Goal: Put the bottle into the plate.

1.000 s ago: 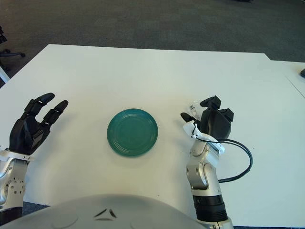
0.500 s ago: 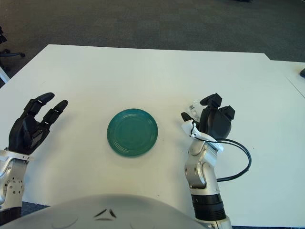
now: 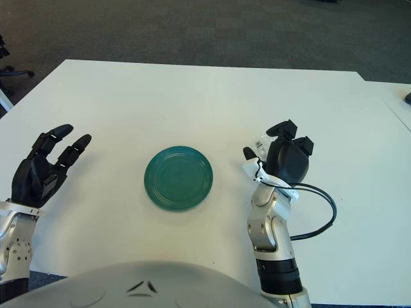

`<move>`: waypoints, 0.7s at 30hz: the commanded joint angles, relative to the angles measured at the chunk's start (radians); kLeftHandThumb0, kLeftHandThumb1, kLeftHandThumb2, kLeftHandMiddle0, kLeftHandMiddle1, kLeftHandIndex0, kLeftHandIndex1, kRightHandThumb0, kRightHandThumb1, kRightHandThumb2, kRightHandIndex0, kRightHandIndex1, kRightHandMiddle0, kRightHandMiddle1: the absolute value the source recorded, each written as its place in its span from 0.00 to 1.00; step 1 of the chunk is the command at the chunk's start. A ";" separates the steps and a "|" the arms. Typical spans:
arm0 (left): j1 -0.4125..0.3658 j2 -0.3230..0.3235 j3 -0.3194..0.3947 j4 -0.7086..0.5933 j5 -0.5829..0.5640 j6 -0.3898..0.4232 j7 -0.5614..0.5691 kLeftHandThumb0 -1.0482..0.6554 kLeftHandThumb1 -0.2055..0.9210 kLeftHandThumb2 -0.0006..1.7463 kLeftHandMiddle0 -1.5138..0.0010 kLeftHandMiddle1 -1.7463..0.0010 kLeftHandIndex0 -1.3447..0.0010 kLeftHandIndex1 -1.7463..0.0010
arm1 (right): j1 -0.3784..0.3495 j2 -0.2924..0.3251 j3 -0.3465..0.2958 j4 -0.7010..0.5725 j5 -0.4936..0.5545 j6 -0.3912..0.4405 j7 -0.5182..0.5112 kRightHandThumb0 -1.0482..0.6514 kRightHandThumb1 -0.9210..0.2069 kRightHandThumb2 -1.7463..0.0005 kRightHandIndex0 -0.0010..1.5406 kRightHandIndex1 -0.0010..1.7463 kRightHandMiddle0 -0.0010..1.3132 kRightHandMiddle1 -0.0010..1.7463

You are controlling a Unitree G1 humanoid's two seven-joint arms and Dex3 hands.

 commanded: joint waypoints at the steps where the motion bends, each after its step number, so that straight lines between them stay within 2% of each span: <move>1: -0.007 0.010 0.004 -0.002 -0.003 0.003 0.006 0.25 1.00 0.27 0.73 0.83 0.93 0.37 | 0.009 -0.009 -0.019 -0.009 0.029 -0.033 0.004 0.41 0.51 0.30 0.54 1.00 0.51 1.00; 2: -0.006 0.009 0.003 -0.004 -0.003 0.003 0.006 0.25 1.00 0.27 0.73 0.83 0.93 0.37 | 0.009 -0.011 -0.021 -0.008 0.030 -0.036 0.006 0.40 0.40 0.39 0.41 0.95 0.45 0.97; 3: -0.005 0.009 0.003 -0.005 -0.002 0.003 0.006 0.25 1.00 0.27 0.73 0.83 0.93 0.37 | 0.009 -0.015 -0.021 -0.006 0.025 -0.032 0.013 0.40 0.33 0.47 0.32 0.91 0.41 0.95; 4: -0.004 0.008 0.003 -0.006 -0.002 0.003 0.006 0.25 1.00 0.27 0.73 0.83 0.93 0.37 | 0.008 -0.020 -0.020 -0.003 0.017 -0.023 0.023 0.36 0.31 0.51 0.28 0.87 0.34 0.93; 5: -0.004 0.008 0.002 -0.006 -0.002 0.002 0.007 0.25 1.00 0.27 0.73 0.83 0.93 0.37 | 0.008 -0.023 -0.020 -0.002 0.010 -0.016 0.030 0.30 0.27 0.57 0.23 0.75 0.23 0.87; 6: -0.004 0.008 0.002 -0.006 -0.002 0.002 0.007 0.25 1.00 0.27 0.73 0.83 0.93 0.37 | 0.007 -0.029 -0.015 -0.001 -0.012 0.008 0.049 0.26 0.24 0.61 0.20 0.67 0.16 0.82; 9: -0.001 0.006 0.001 -0.010 -0.002 0.002 0.008 0.25 1.00 0.27 0.73 0.83 0.93 0.37 | 0.011 -0.050 0.003 -0.008 -0.083 0.078 0.112 0.16 0.12 0.74 0.12 0.47 0.06 0.68; 10: -0.001 0.006 0.001 -0.011 -0.002 0.002 0.008 0.25 1.00 0.27 0.73 0.83 0.93 0.37 | 0.014 -0.058 0.011 -0.012 -0.111 0.099 0.138 0.11 0.07 0.76 0.10 0.37 0.04 0.60; 12: 0.000 0.006 0.000 -0.013 -0.002 0.002 0.009 0.25 1.00 0.27 0.73 0.83 0.93 0.37 | 0.017 -0.065 0.020 -0.020 -0.141 0.124 0.169 0.05 0.03 0.77 0.08 0.23 0.02 0.45; 13: 0.001 0.006 0.000 -0.014 -0.002 0.003 0.009 0.25 1.00 0.27 0.73 0.83 0.93 0.37 | 0.018 -0.075 0.030 -0.023 -0.169 0.146 0.202 0.04 0.02 0.78 0.08 0.20 0.01 0.43; 15: 0.002 0.005 -0.001 -0.016 -0.002 0.003 0.010 0.25 1.00 0.27 0.73 0.83 0.93 0.37 | 0.018 -0.098 0.051 -0.026 -0.230 0.189 0.277 0.02 0.01 0.72 0.05 0.11 0.01 0.27; 18: 0.002 0.006 -0.001 -0.016 -0.002 0.003 0.011 0.25 1.00 0.27 0.73 0.83 0.93 0.37 | 0.016 -0.122 0.072 -0.031 -0.293 0.231 0.377 0.01 0.00 0.67 0.02 0.04 0.00 0.12; 21: 0.003 0.006 -0.001 -0.018 -0.002 0.004 0.011 0.25 1.00 0.27 0.73 0.83 0.93 0.37 | 0.014 -0.137 0.085 -0.039 -0.335 0.258 0.454 0.00 0.00 0.64 0.01 0.01 0.00 0.05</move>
